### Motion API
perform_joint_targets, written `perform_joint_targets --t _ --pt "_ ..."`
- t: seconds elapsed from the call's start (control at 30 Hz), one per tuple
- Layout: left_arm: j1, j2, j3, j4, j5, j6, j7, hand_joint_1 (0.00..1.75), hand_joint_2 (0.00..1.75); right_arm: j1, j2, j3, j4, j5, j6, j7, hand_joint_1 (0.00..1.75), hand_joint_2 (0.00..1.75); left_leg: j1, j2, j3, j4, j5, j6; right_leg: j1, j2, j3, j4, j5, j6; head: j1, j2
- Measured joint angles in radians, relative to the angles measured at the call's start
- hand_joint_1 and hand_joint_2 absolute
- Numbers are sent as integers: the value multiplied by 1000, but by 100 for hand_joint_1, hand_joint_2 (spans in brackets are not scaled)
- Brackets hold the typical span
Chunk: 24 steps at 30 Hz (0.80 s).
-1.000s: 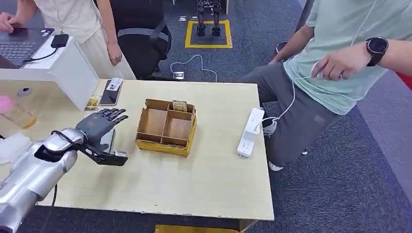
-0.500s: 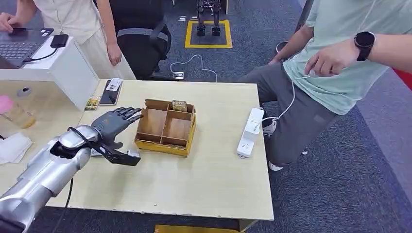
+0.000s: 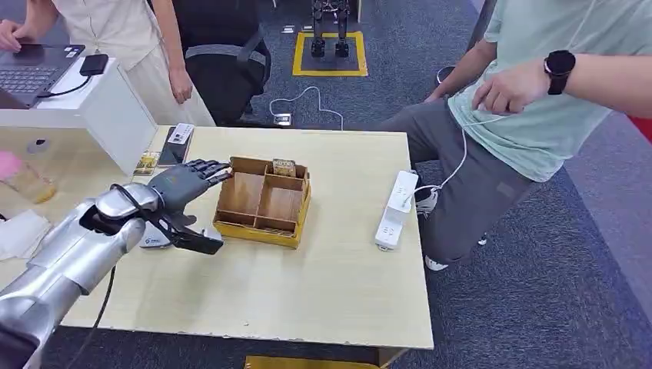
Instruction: Pass the card to the sensor for recognition and then transmit it.
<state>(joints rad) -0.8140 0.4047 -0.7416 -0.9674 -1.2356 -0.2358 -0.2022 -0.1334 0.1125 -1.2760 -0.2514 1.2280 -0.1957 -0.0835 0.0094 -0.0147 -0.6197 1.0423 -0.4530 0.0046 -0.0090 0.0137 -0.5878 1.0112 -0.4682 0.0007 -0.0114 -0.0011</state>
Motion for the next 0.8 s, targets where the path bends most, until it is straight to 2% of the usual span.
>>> perform_joint_targets --t 0.2,0.47,0.8 --pt "-47 -15 -72 34 59 -11 -13 0 175 0 0 0 0 8 0 -2 0 175 0 0 0 0 0 0 0 0 0 0 0 0 0 0" --pt "-51 -89 -128 67 118 3 13 0 175 -1 0 0 0 14 2 -4 0 175 -1 0 0 0 0 1 0 0 0 0 0 0 0 0" --pt "-55 -95 -167 119 121 27 16 0 175 0 0 0 0 17 2 -5 0 175 0 0 0 0 0 1 0 0 0 0 0 0 0 0"
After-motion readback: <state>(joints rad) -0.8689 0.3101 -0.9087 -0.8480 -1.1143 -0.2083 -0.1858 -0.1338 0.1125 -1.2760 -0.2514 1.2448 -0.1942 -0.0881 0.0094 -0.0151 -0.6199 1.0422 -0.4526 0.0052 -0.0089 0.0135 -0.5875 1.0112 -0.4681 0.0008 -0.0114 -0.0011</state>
